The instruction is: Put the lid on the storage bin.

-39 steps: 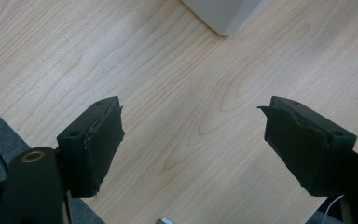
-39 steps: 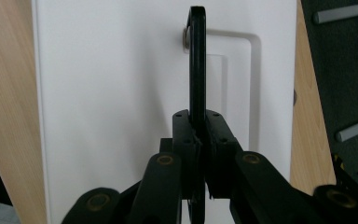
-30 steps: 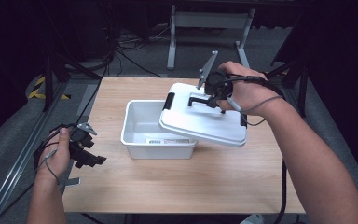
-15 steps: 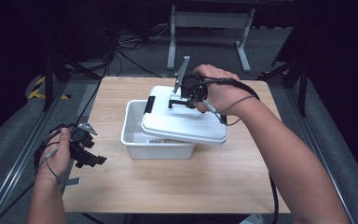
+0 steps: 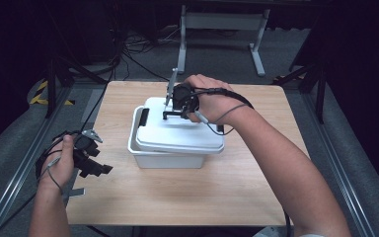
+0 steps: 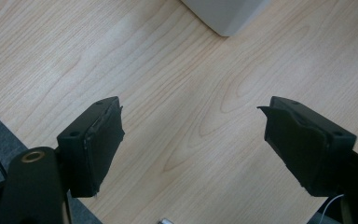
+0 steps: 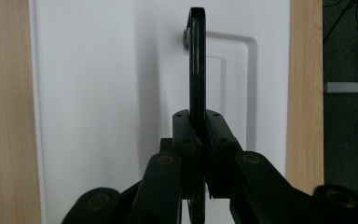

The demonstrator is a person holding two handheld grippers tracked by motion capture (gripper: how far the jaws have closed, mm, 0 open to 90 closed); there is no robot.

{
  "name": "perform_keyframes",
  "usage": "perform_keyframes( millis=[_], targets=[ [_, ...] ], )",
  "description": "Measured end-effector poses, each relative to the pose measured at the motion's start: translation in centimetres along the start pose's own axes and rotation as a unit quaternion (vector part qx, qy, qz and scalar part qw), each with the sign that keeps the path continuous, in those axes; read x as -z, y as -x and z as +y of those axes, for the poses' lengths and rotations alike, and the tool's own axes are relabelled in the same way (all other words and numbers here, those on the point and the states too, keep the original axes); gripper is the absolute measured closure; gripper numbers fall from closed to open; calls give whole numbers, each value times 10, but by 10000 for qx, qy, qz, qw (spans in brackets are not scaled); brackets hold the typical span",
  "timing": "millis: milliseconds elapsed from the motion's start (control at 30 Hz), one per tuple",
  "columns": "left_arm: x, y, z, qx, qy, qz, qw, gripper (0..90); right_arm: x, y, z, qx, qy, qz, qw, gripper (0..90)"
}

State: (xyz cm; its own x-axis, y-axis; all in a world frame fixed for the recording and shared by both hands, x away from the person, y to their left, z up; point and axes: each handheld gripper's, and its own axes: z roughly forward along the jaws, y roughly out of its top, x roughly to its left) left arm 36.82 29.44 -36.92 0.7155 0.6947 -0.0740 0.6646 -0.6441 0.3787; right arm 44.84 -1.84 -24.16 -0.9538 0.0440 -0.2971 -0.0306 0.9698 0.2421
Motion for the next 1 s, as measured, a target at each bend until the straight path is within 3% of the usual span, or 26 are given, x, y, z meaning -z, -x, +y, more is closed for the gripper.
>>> perform_keyframes(
  millis=[600,1000],
  targets=[
    [-1,-1,0,-20,1,19,10000,200,-25,-3,21,239,78,144,9996,853],
    [-1,-1,0,-39,-13,9,10000,200,-39,0,23,205,-47,15,9998,853]
  ],
)
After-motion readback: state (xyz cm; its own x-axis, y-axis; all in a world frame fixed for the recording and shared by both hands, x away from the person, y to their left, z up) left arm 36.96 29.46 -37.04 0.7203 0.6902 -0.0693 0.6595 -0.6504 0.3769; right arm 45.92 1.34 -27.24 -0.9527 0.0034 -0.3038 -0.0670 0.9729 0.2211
